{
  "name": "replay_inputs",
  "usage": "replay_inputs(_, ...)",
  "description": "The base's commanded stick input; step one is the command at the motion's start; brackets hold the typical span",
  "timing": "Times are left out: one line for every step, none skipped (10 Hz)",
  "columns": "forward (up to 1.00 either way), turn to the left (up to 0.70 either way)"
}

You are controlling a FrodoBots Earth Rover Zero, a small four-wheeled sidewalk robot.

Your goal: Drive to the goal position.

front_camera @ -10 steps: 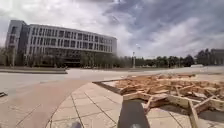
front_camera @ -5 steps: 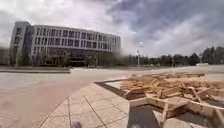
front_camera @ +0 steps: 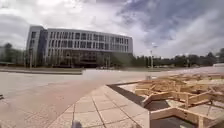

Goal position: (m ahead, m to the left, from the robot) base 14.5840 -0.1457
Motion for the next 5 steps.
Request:
replay_inputs(0.70, 0.00)
replay_inputs(0.70, 0.00)
replay_inputs(0.70, 0.00)
replay_inputs(0.70, 0.00)
replay_inputs(0.70, 0.00)
